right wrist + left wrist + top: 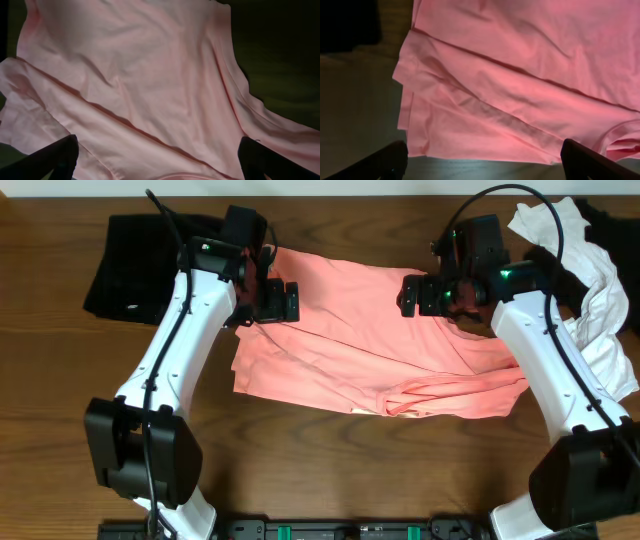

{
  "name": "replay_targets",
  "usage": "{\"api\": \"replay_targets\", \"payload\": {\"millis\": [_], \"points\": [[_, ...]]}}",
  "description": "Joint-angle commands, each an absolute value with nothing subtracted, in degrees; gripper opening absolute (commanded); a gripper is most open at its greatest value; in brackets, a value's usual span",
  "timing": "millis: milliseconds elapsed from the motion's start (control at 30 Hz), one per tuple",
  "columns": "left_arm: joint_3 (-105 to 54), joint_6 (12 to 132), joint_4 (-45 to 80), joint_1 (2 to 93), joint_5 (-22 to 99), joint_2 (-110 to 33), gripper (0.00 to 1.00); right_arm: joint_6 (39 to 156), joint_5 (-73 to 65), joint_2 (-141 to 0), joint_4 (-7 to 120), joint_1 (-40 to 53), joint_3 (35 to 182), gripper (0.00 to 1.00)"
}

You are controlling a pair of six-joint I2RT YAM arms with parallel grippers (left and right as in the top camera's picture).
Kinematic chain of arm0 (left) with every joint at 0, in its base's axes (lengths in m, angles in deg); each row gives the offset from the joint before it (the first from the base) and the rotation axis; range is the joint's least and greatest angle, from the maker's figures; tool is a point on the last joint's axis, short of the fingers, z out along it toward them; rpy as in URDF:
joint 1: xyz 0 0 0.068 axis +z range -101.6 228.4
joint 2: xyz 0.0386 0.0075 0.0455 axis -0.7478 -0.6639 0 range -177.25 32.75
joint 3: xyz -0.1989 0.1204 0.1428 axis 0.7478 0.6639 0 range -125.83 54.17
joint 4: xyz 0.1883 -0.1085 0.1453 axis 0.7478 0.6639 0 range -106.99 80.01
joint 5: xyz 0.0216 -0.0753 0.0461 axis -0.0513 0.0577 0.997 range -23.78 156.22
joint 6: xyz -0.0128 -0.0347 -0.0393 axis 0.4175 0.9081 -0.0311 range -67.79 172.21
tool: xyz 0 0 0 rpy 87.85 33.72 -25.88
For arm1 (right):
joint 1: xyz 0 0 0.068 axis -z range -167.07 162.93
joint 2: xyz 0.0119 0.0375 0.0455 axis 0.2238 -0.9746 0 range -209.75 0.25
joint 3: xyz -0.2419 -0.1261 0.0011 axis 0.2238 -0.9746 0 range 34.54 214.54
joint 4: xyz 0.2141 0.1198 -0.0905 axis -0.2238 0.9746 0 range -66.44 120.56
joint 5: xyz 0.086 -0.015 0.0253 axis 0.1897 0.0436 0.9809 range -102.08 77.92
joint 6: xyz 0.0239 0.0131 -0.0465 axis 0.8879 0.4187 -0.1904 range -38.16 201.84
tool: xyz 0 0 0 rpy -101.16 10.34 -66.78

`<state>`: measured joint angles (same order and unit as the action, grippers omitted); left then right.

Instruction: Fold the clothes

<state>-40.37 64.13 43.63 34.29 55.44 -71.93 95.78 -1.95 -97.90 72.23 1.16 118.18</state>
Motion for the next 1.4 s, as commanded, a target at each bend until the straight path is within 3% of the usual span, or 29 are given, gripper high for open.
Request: {"api": "replay_targets", "payload": {"millis": [0,1367], "points": [[-41.8,63.3,43.0,34.2,55.1,-71.4,0.98,95.1,-1.5,-97.9,72.4,0.9,119.3,0.99],[-41.7,67.6,40.7,34.2,55.1,-71.4,0.98,95.1,-1.1,-97.9,74.4,0.9,119.3,0.99]]}}
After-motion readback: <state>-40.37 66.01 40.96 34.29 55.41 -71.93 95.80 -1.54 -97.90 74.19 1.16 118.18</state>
